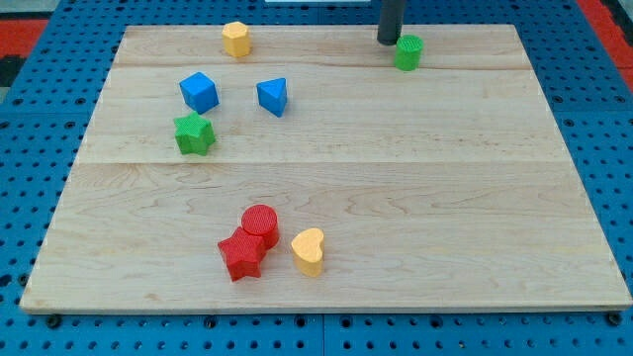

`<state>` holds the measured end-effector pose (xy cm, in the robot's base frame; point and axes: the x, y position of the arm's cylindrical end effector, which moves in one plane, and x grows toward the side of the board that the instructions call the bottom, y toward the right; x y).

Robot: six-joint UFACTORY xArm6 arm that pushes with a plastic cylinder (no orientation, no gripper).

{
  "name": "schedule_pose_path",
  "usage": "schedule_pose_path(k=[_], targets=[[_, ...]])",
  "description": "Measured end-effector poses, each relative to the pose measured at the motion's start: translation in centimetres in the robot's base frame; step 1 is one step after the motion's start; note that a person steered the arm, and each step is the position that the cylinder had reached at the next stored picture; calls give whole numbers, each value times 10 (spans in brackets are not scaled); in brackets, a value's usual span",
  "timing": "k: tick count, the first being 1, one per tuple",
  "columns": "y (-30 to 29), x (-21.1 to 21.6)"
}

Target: Move the green circle towards center

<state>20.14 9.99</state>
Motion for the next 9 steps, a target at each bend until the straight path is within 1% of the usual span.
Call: schedule_pose_path(k=[1,2,3,4,5,6,7,9], targets=[[16,-10],[53,35],[26,71],[-22,63],[-28,37],[-38,35],[-59,50],[-62,54]])
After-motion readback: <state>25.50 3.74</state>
